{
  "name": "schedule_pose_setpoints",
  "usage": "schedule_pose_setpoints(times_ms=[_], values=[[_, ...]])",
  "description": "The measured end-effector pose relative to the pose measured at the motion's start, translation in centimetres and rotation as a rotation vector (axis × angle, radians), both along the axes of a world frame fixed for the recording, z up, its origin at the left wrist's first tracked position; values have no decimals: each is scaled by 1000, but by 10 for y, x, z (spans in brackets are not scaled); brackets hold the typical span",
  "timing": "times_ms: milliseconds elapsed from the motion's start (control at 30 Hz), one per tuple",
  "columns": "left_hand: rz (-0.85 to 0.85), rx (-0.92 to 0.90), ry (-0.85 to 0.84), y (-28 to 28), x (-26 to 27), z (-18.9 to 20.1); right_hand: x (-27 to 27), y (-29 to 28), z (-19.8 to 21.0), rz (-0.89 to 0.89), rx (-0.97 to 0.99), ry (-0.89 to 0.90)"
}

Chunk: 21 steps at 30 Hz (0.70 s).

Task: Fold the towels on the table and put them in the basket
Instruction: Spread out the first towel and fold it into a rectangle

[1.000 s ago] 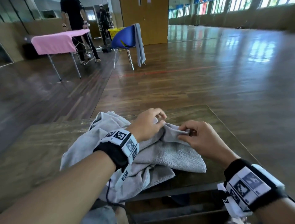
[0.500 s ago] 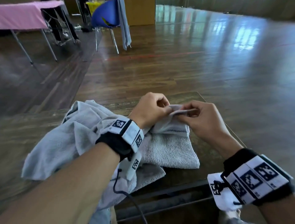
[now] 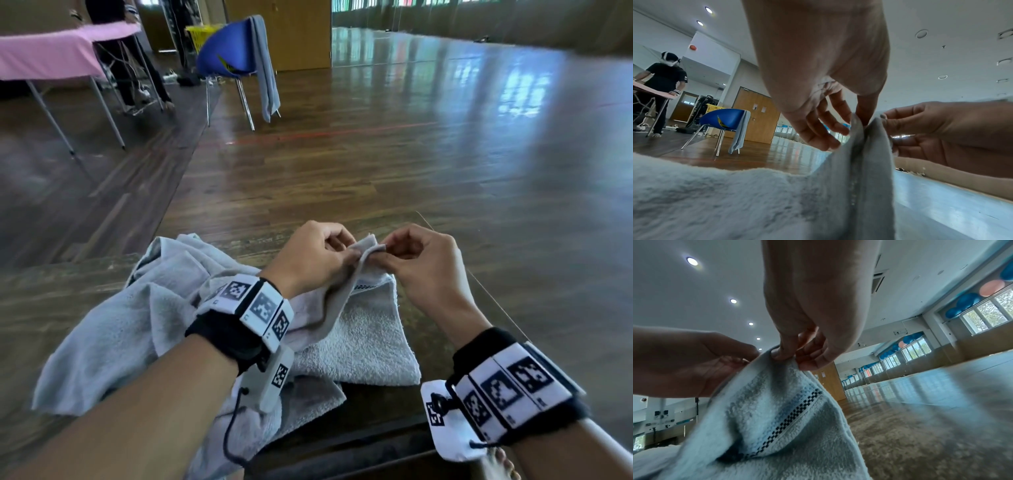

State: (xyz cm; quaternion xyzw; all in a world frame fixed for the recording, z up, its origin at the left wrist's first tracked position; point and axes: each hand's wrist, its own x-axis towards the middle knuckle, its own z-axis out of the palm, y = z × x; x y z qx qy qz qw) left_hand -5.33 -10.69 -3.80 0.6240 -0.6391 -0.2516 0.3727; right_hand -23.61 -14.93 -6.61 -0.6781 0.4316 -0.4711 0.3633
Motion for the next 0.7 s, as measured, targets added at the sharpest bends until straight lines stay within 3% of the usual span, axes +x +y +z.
schedule_pose_setpoints(times_ms=[167,700], values=[[-61,-3,32,6,7,-2,6,8,4,17,-43,29],[23,-50,46,12,-21,9,-3,12,9,-55,-118,63]])
